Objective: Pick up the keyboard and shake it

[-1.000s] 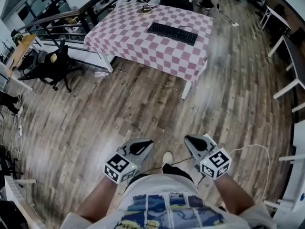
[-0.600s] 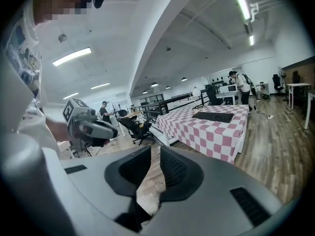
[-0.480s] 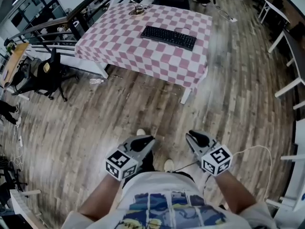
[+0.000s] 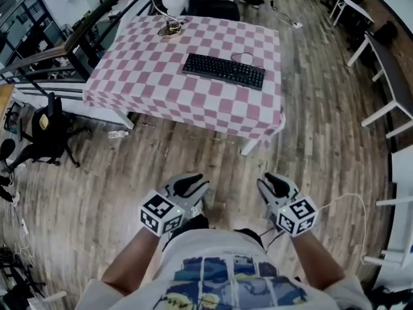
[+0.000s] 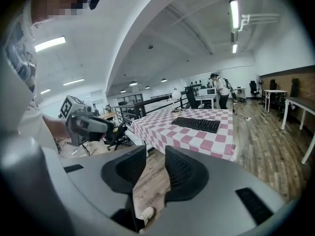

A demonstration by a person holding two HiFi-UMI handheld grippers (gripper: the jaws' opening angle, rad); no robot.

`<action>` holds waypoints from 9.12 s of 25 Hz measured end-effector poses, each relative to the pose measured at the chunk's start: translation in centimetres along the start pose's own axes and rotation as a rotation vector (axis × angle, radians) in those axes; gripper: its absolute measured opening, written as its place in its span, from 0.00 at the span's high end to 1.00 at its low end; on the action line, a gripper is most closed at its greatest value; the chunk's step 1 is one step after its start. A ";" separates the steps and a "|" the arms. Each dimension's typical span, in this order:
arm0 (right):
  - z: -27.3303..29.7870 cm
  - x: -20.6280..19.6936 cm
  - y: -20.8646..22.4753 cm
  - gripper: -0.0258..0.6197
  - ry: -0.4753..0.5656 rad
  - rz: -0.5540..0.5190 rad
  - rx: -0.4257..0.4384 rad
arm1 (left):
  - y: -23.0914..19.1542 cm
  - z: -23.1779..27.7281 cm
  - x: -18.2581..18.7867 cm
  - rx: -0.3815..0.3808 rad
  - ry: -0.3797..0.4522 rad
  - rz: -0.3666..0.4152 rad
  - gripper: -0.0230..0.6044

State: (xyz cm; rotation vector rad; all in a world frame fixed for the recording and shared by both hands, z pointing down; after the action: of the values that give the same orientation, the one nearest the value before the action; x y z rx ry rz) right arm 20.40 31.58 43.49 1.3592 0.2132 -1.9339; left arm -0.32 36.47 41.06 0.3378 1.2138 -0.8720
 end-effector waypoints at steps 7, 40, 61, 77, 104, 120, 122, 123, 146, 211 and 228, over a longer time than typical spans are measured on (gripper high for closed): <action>6.6 2.8 1.0 0.73 0.019 0.106 -0.113 | -10.6 -0.8 1.1 -0.042 -0.029 0.007 0.80; 30.5 9.3 36.6 0.72 -0.150 0.381 -0.110 | -39.4 23.7 7.9 0.074 -0.267 -0.075 0.77; 39.8 11.4 46.6 0.65 -0.133 0.648 -0.096 | -62.5 31.2 5.2 0.030 -0.401 -0.262 0.68; 42.8 10.9 48.3 0.65 -0.163 0.794 0.087 | -67.7 34.6 2.2 -0.064 -0.395 -0.450 0.65; 43.5 9.4 49.0 0.70 -0.387 0.892 0.167 | -68.2 36.5 1.0 -0.297 -0.450 -0.686 0.65; 43.7 10.0 47.5 0.73 -0.329 0.889 0.140 | -67.8 35.9 0.7 -0.262 -0.468 -0.657 0.72; 43.6 10.7 47.4 0.73 -0.317 0.800 0.172 | -67.6 35.6 1.0 -0.261 -0.460 -0.638 0.72; 43.5 11.1 47.2 0.73 -0.306 0.774 0.174 | -67.4 35.4 1.2 -0.261 -0.454 -0.626 0.72; 38.7 22.1 46.3 0.73 -0.106 0.375 0.121 | -64.5 31.2 10.8 -0.135 -0.168 -0.370 0.70; 15.6 52.1 29.9 0.73 0.547 -0.919 -0.304 | -45.9 11.3 45.4 0.146 0.535 0.645 0.68; 17.9 51.5 30.2 0.73 0.538 -0.891 -0.266 | -47.9 12.0 44.4 0.166 0.499 0.606 0.68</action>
State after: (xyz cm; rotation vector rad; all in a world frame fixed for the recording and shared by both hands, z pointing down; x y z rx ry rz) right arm 18.96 -23.71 14.76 1.7292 1.4902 -2.0174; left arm -23.78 -19.91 14.99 1.0444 1.3799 -0.3608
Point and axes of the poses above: the fingertips, and each gripper's own axes: z forward along the fingers, y to its right, x out of its top, the point moved 3 cm from there along -z, backward along the fingers, and after that the axes turned 6 degrees about z, right-handed, at the moved point
